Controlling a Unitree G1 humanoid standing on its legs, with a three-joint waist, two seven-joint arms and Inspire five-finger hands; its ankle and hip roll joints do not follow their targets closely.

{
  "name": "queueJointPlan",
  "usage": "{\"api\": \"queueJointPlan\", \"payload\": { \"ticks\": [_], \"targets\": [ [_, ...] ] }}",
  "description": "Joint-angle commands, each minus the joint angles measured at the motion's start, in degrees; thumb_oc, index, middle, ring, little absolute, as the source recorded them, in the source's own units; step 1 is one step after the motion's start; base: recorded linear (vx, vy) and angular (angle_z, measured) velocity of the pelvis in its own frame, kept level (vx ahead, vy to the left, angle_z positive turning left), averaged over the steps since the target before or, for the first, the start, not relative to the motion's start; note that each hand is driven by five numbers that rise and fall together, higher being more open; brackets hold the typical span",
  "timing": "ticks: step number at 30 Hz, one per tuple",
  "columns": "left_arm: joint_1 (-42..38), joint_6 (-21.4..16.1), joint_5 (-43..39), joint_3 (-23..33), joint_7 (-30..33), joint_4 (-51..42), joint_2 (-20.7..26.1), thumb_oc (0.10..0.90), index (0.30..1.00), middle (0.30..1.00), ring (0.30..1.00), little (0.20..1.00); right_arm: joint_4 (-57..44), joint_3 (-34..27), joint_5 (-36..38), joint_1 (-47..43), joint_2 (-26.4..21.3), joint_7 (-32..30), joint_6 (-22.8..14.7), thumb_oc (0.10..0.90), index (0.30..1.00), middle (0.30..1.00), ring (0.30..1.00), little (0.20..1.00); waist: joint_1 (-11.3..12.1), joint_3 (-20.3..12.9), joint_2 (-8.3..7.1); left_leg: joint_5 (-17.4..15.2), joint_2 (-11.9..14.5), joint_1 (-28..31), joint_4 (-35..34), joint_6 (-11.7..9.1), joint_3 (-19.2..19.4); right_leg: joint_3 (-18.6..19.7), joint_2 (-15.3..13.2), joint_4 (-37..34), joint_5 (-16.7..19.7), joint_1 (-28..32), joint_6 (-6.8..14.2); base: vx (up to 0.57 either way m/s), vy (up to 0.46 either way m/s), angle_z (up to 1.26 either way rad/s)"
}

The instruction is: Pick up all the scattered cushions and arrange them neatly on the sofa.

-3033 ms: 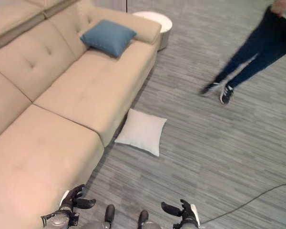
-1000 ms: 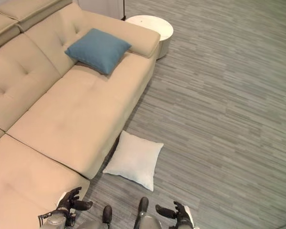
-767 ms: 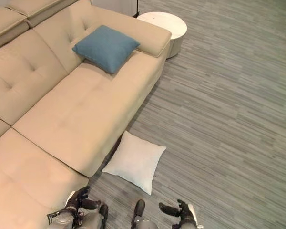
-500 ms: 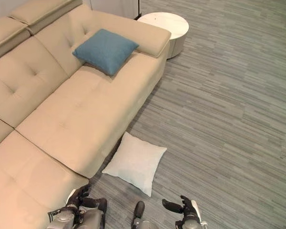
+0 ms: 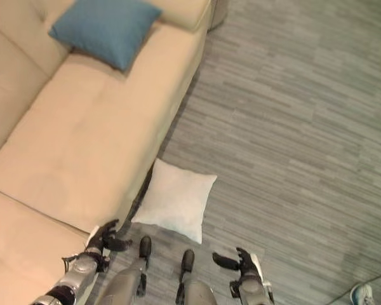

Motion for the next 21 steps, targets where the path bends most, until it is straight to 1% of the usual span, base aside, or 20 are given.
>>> {"api": "queueJointPlan", "payload": {
  "ticks": [1, 3, 4, 5, 7, 8, 9, 10, 12, 13, 14, 15, 16, 17, 19, 20, 21],
  "targets": [
    [-1.19, -4.42, -3.51, 1.34, 3.53, -4.84, 0.33, 0.800, 0.900, 0.900, 0.900, 0.900, -6.57, 0.66, 2.72, -0.54, -6.33, -4.62, -2.45, 0.800, 0.900, 0.900, 0.900, 0.900, 0.76, 2.24, -0.23, -5.73, 1.74, -4.52, 4.67, -1.15, -0.97, 0.00, -2.58, 4.69, -3.61, -2.67, 3.57, -0.14, 0.057, -0.05],
    [-3.89, -5.51, -4.36, 1.30, 4.66, -6.58, 2.06, 0.800, 0.900, 0.900, 0.900, 0.900, -7.92, 0.57, 3.74, -3.82, -7.87, -6.11, -3.17, 0.800, 0.900, 0.900, 0.900, 0.900, 0.38, 4.92, 0.69, -4.62, 1.59, -7.30, 3.88, -1.38, -0.85, 0.22, -2.83, 4.82, -2.98, -6.04, 3.68, -0.15, 0.045, -0.08],
    [-5.53, -5.96, -5.05, 0.75, 5.22, -7.26, 2.74, 0.800, 0.900, 0.900, 0.900, 0.900, -8.28, 1.13, 4.13, -5.91, -8.54, -6.95, -3.41, 0.800, 0.900, 0.900, 0.900, 0.900, 0.21, 6.19, 1.10, -4.99, 1.66, -8.25, 3.58, -1.90, -0.91, 0.20, -3.04, 4.90, -3.50, -7.14, 4.02, -0.16, 0.021, -0.06],
    [-8.15, -6.41, -5.26, 0.44, 5.62, -7.13, 3.80, 0.800, 0.900, 0.900, 0.900, 0.900, -8.17, 1.61, 4.66, -8.84, -9.62, -7.77, -3.73, 0.800, 0.900, 0.900, 0.900, 0.900, -0.07, 7.98, 1.63, -3.22, 1.66, -10.79, 3.46, -1.91, -0.69, -0.07, -3.23, 5.30, -2.19, -9.86, 3.77, -0.17, 0.032, -0.02],
    [-11.77, -7.28, -6.09, 0.00, 6.39, -7.76, 5.29, 0.800, 0.900, 0.900, 0.900, 0.900, -7.11, 2.71, 5.25, -13.53, -11.33, -8.60, -4.13, 0.800, 0.900, 0.900, 0.900, 0.900, -0.39, 10.13, 2.64, -1.99, 1.66, -13.54, 2.82, -2.22, -0.71, -0.08, -3.34, 5.69, -1.79, -13.05, 3.97, -0.15, 0.050, -0.01],
    [-11.80, -7.29, -6.09, 0.01, 6.39, -7.75, 5.29, 0.800, 0.900, 0.900, 0.900, 0.900, -7.09, 2.72, 5.26, -13.57, -11.34, -8.59, -4.14, 0.800, 0.900, 0.900, 0.900, 0.900, -0.40, 10.11, 2.65, -1.98, 1.66, -13.59, 2.83, -2.22, -0.72, -0.08, -3.35, 5.71, -1.79, -13.10, 3.97, -0.09, 0.047, -0.04],
    [-16.11, -8.36, -7.22, -0.78, 7.90, -7.63, 6.89, 0.800, 0.900, 0.900, 0.900, 0.900, -5.78, 4.42, 6.31, -18.36, -12.93, -9.99, -4.85, 0.800, 0.900, 0.900, 0.900, 0.900, -0.86, 10.45, 3.45, -1.07, 1.54, -17.75, 2.14, -2.50, -0.82, 0.20, -3.40, 6.08, -1.40, -17.93, 4.17, -0.06, 0.044, -0.06],
    [-17.90, -8.62, -7.93, -0.98, 8.32, -7.48, 7.37, 0.800, 0.900, 0.900, 0.900, 0.900, -5.19, 5.07, 6.67, -20.11, -13.40, -10.38, -5.04, 0.800, 0.900, 0.900, 0.900, 0.900, -0.96, 10.45, 3.82, -0.63, 1.59, -19.48, 1.96, -2.52, -1.01, 0.37, -3.41, 6.63, -1.38, -20.15, 4.16, -0.07, 0.067, -0.08],
    [-21.92, -9.42, -9.18, -0.98, 9.96, -7.14, 9.50, 0.800, 0.900, 0.900, 0.900, 0.900, -6.06, 6.72, 6.85, -24.67, -14.84, -11.67, -5.63, 0.800, 0.900, 0.900, 0.900, 0.900, -1.49, 10.45, 3.92, -0.34, 1.71, -23.39, 1.97, -2.55, -1.18, 0.72, -3.37, 7.27, -1.13, -24.69, 4.29, -0.02, 0.035, -0.09],
    [-21.92, -9.42, -9.19, -0.97, 9.96, -7.14, 9.50, 0.800, 0.900, 0.900, 0.900, 0.900, -6.06, 6.72, 6.85, -24.68, -14.84, -11.67, -5.63, 0.800, 0.900, 0.900, 0.900, 0.900, -1.50, 10.45, 3.92, -0.35, 1.71, -23.40, 1.98, -2.55, -1.18, 0.72, -3.37, 7.28, -1.13, -24.70, 4.29, 0.00, 0.000, -0.12],
    [-23.73, -9.50, -9.47, -1.27, 10.39, -7.05, 10.54, 0.800, 0.900, 0.900, 0.900, 0.900, -6.35, 7.05, 7.21, -26.28, -15.59, -12.13, -5.78, 0.800, 0.900, 0.900, 0.900, 0.900, -1.74, 10.45, 3.82, -0.26, 1.83, -25.33, 2.34, -2.63, -1.02, 0.85, -3.41, 7.63, -1.08, -26.67, 4.36, 0.00, -0.005, -0.12],
    [-27.73, -9.69, -10.05, -1.69, 11.16, -6.59, 12.62, 0.800, 0.900, 0.900, 0.900, 0.900, -6.94, 7.79, 8.02, -29.22, -17.02, -13.14, -6.29, 0.800, 0.900, 0.900, 0.900, 0.900, -2.44, 10.45, 3.72, -0.39, 1.89, -29.41, 3.40, -2.72, -0.92, 1.06, -3.45, 8.18, -0.95, -30.73, 4.53, -0.01, -0.021, -0.08],
    [-31.00, -9.77, -9.71, -2.61, 12.30, -6.57, 13.68, 0.800, 0.900, 0.900, 0.900, 0.900, -7.78, 8.25, 8.81, -31.59, -17.90, -14.13, -6.79, 0.800, 0.900, 0.900, 0.900, 0.900, -3.03, 10.45, 3.60, -0.52, 1.78, -33.11, 4.70, -2.81, -0.93, 1.35, -3.49, 8.69, -0.71, -34.31, 4.60, -0.01, -0.018, -0.06],
    [-31.07, -9.78, -9.71, -2.61, 12.30, -6.55, 13.69, 0.800, 0.900, 0.900, 0.900, 0.900, -7.77, 8.25, 8.81, -31.66, -17.91, -14.13, -6.79, 0.800, 0.900, 0.900, 0.900, 0.900, -3.02, 10.45, 3.60, -0.55, 1.78, -33.24, 4.81, -2.81, -0.92, 1.36, -3.49, 8.77, -0.72, -34.43, 4.60, -0.02, -0.020, -0.06],
    [-35.41, -9.83, -9.13, -4.14, 13.75, -5.98, 15.03, 0.800, 0.900, 0.900, 0.900, 0.900, -8.37, 8.81, 9.78, -34.41, -19.00, -15.62, -7.72, 0.800, 0.900, 0.900, 0.900, 0.900, -3.87, 10.45, 3.54, -0.87, 1.59, -37.07, 6.26, -2.88, -0.78, 1.68, -3.68, 9.30, -0.34, -38.12, 4.83, 0.01, -0.018, -0.06],
    [-37.32, -9.78, -8.87, -5.17, 14.32, -5.37, 15.36, 0.800, 0.900, 0.900, 0.900, 0.900, -8.04, 9.33, 10.29, -35.38, -19.55, -16.14, -7.99, 0.800, 0.900, 0.900, 0.900, 0.900, -4.18, 10.45, 3.54, -2.79, 1.41, -37.07, 6.89, -3.20, -1.08, 2.33, -3.64, 9.79, -1.81, -38.29, 5.17, -0.01, 0.007, -0.03],
    [-39.51, -9.73, -8.49, -5.77, 14.84, -5.35, 15.57, 0.800, 0.900, 0.900, 0.900, 0.900, -8.49, 9.59, 10.44, -37.11, -20.06, -16.75, -8.26, 0.800, 0.900, 0.900, 0.900, 0.900, -4.22, 10.45, 3.73, -1.19, 1.27, -40.15, 7.34, -2.88, -0.66, 2.22, -3.81, 9.80, -0.21, -41.25, 4.92, 0.00, 0.013, 0.04]
  ]
}}
